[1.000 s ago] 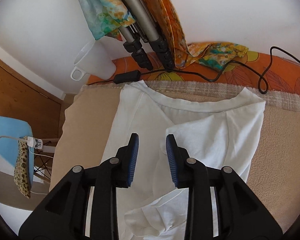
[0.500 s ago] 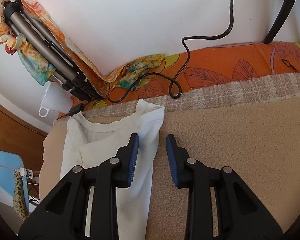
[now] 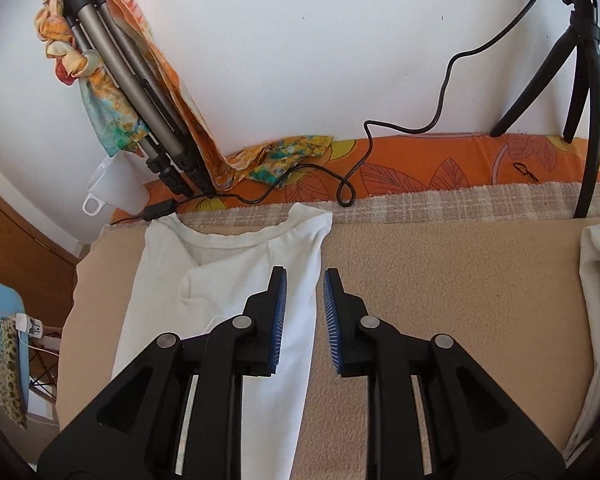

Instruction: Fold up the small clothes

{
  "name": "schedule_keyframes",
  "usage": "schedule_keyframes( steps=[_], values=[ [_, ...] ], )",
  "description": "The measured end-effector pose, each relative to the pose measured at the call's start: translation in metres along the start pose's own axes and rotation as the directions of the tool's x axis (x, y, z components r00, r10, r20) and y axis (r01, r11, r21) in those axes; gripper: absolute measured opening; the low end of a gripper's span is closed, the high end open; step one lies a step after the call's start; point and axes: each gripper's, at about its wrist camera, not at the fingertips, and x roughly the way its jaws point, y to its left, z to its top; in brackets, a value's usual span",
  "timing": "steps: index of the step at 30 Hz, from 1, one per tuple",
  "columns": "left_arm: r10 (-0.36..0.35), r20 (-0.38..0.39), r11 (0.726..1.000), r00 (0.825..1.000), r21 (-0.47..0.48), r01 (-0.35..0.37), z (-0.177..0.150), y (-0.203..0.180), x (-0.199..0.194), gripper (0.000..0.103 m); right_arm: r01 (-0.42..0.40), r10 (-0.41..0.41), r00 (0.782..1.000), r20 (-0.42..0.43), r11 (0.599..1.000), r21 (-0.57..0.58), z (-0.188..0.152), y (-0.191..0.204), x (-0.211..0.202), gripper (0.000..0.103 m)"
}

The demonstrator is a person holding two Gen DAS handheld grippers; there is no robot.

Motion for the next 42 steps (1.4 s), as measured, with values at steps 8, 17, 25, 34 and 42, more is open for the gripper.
schedule_keyframes(
  steps=[8, 17, 25, 34, 42],
  values=[
    [0.035, -0.050, 0.990, 0.998, 0.139, -0.028, 0.005, 0.018, -0.005, 0.035, -0.086, 0.089, 0.995, -0.049, 0.995, 0.047, -0.091, 0.001, -0.104, 0.020],
    [-0.060, -0.206, 0.998, 0.977, -0.011, 0.059, 0.010, 0.059, 0.025, 0.040, -0.147, 0.159, 0.966, -0.203, 0.986, 0.074, -0.238, 0.023, -0.158, 0.022],
    [-0.207, -0.204, 0.975, 0.957, 0.042, 0.220, 0.005, 0.003, 0.017, 0.037, -0.162, 0.160, 0.954, -0.253, 0.987, 0.012, -0.329, 0.041, -0.155, 0.022],
    [-0.196, -0.310, 0.948, 0.930, 0.183, 0.261, -0.010, -0.072, 0.045, 0.038, -0.189, 0.172, 0.961, -0.218, 0.980, -0.061, -0.345, 0.047, -0.166, 0.024],
    [-0.299, -0.344, 0.943, 0.890, 0.040, 0.332, -0.002, -0.074, 0.054, 0.001, -0.158, 0.131, 0.982, -0.139, 0.965, -0.210, -0.360, 0.064, -0.181, 0.043]
  ],
)
